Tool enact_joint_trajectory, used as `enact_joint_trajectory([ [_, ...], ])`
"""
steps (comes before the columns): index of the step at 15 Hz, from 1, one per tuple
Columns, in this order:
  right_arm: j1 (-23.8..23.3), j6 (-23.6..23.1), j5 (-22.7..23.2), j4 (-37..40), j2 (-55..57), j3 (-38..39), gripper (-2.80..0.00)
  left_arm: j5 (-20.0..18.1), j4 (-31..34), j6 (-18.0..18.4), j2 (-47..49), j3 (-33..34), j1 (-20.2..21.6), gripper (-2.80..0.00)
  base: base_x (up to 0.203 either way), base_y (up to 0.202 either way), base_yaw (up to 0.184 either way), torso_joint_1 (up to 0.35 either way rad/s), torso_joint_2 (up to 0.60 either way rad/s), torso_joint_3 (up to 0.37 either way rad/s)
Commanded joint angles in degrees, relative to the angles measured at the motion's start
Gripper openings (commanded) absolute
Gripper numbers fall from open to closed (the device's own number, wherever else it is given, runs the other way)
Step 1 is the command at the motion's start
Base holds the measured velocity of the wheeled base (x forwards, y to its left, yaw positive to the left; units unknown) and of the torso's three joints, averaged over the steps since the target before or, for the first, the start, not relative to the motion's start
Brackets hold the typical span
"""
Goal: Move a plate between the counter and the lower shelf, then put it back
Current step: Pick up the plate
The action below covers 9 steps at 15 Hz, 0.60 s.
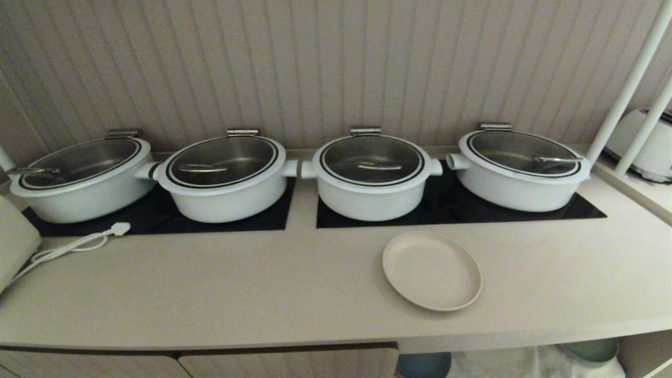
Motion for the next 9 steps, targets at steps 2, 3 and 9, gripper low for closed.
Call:
enact_joint_trajectory([
  [2, 0.21, 0.18, 0.46, 0.36, 9.12, -6.12, -2.80, 0.04, -0.02, -0.03, -0.02, 0.00, 0.00, -2.80, 0.000, 0.000, 0.000, 0.000, 0.00, 0.000],
  [3, 0.35, 0.19, 0.82, 0.21, 12.81, -7.94, -2.80, 0.04, -0.02, -0.03, -0.02, 0.00, 0.00, -2.80, 0.000, 0.000, 0.000, 0.000, 0.00, 0.000],
  [9, -0.14, 0.95, 3.67, -0.56, 43.95, -25.30, -2.80, 0.04, -0.02, -0.03, -0.02, 0.00, 0.00, -2.80, 0.000, 0.000, 0.000, 0.000, 0.00, 0.000],
])
